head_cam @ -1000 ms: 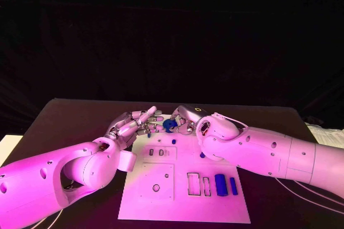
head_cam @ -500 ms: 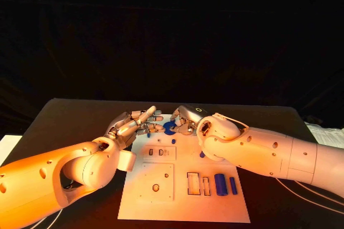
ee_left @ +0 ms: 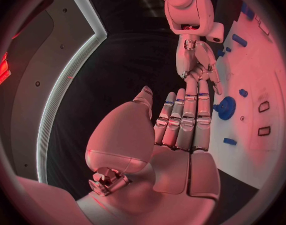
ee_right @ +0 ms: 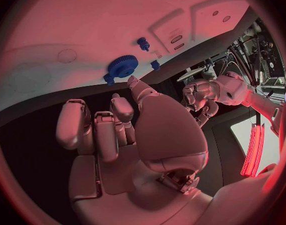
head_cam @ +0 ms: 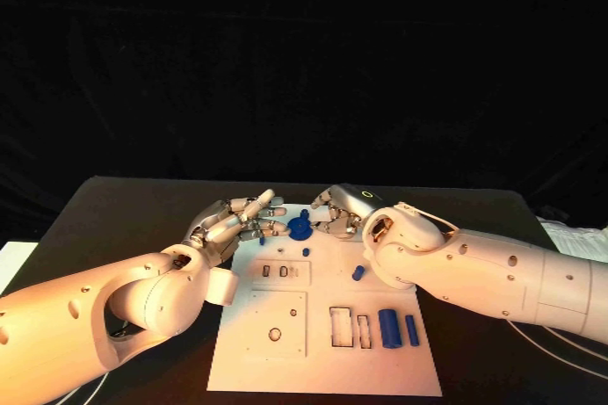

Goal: Assemble the parts on the task board

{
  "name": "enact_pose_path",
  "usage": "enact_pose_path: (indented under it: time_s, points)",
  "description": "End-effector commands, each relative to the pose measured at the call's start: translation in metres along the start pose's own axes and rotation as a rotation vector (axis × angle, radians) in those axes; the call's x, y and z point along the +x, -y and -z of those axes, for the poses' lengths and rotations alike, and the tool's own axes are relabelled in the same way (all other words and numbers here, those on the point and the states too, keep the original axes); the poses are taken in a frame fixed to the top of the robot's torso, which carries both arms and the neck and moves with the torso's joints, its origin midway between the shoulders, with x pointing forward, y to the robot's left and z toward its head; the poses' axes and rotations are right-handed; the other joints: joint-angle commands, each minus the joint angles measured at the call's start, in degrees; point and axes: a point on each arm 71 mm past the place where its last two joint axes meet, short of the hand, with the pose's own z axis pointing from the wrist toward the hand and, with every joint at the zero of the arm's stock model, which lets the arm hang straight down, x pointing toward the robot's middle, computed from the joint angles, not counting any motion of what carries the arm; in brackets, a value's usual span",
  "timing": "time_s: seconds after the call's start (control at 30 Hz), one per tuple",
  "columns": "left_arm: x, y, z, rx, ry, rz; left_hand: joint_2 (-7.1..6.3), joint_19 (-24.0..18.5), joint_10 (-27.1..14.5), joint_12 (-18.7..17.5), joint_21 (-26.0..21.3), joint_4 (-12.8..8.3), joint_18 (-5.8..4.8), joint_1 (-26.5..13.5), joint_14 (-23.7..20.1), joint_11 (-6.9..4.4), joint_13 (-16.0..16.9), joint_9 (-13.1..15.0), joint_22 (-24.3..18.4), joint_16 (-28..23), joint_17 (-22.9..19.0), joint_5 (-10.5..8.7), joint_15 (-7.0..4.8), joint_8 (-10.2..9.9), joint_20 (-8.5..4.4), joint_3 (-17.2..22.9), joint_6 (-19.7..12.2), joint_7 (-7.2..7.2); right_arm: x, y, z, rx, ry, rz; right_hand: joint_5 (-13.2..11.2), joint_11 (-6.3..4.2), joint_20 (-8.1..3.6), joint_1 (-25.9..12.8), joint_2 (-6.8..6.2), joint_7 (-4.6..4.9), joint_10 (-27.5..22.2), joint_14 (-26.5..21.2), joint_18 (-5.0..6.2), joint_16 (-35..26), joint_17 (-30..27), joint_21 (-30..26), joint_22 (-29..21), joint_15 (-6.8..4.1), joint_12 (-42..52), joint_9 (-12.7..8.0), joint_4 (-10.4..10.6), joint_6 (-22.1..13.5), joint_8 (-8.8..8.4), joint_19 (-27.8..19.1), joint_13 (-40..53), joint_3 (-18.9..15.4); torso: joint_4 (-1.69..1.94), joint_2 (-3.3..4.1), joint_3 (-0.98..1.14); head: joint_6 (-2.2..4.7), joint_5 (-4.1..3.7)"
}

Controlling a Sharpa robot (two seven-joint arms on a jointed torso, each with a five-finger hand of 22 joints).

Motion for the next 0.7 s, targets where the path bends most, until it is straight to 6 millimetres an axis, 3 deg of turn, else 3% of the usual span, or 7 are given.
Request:
enact_pose_path:
  time_s: [0.03, 0.17, 0.37, 0.57, 0.7]
  points:
    - [0.000, 0.001, 0.000, 0.007, -0.014, 0.006, 0.45, -0.22, -0.31, -0.26, -0.20, -0.22, 0.16, 0.34, -0.50, 0.28, -0.06, -0.01, -0.05, 0.17, 0.06, 0.09, 0.05, -0.30, 0.21, -0.16, -0.38, 0.70, -0.016, 0.010, 0.011, -0.066, 0.013, -0.114, 0.69, -0.02, 0.35, 0.83, -0.28, 0.00, 0.16, 4.82, -0.06, -0.23, 8.95, -0.31, 0.09, 0.37, 0.55, 0.16, -0.37, 0.26, -0.23, -0.02, 0.35, 0.64, -0.29, -0.21, -0.01, 0.25, 0.00]
    - [-0.003, 0.001, 0.001, 0.008, -0.009, 0.004, 0.46, -0.23, -0.32, -0.29, -0.21, -0.25, 0.16, 0.37, -0.55, 0.29, -0.06, -0.01, -0.07, 0.20, 0.13, 0.09, 0.06, -0.33, 0.22, -0.18, -0.39, 0.70, -0.034, 0.030, 0.027, -0.107, 0.018, -0.177, 2.20, -0.07, 0.33, 1.84, -0.33, 0.00, 0.62, 4.88, -0.10, -0.05, 9.22, -0.24, 0.26, 0.33, 1.33, 0.36, -1.17, 0.87, -0.12, 0.06, 1.04, 1.29, -0.84, -0.40, 0.11, 0.57, 0.23]
    - [-0.007, 0.001, 0.000, 0.009, 0.000, 0.001, 0.46, -0.23, -0.33, -0.30, -0.21, -0.26, 0.16, 0.37, -0.55, 0.29, -0.06, -0.01, -0.07, 0.20, 0.14, 0.09, 0.06, -0.33, 0.22, -0.18, -0.39, 0.70, -0.052, 0.064, 0.047, -0.121, 0.021, -0.218, 2.80, -0.10, 0.31, 2.41, -0.54, -0.03, 0.62, 5.00, -0.14, 0.27, 9.71, -0.14, 0.51, 0.31, 1.35, 0.49, -1.75, 1.33, -0.07, 0.16, 1.09, 1.71, -1.42, -0.61, 0.49, 0.87, 0.70]
    - [-0.010, 0.000, 0.000, 0.007, 0.008, 0.002, 0.46, -0.24, -0.32, -0.30, -0.21, -0.27, 0.16, 0.37, -0.57, 0.29, -0.05, -0.01, -0.07, 0.21, 0.15, 0.08, 0.06, -0.33, 0.22, -0.19, -0.39, 0.70, -0.054, 0.095, 0.060, -0.081, 0.019, -0.235, 2.79, -0.07, 0.32, 2.45, -0.86, 0.00, 0.57, 5.03, -0.18, 0.38, 9.88, -0.07, 0.66, 0.33, 1.30, 0.48, -1.91, 1.22, -0.21, 0.23, 1.06, 1.67, -1.79, -0.79, 0.82, 0.92, 0.36]
    - [-0.010, -0.001, 0.000, 0.006, 0.009, 0.003, 0.46, -0.24, -0.32, -0.30, -0.21, -0.27, 0.16, 0.37, -0.57, 0.29, -0.05, -0.01, -0.07, 0.21, 0.15, 0.08, 0.06, -0.33, 0.22, -0.19, -0.39, 0.70, -0.046, 0.117, 0.066, -0.037, 0.013, -0.240, 2.77, -0.06, 0.32, 2.42, -1.03, 0.01, 0.47, 5.01, -0.16, 0.34, 9.81, -0.12, 0.57, 0.34, 1.13, 0.48, -1.96, 1.20, -0.25, 0.17, 0.92, 1.60, -1.97, -0.79, 1.13, 0.90, 0.53]
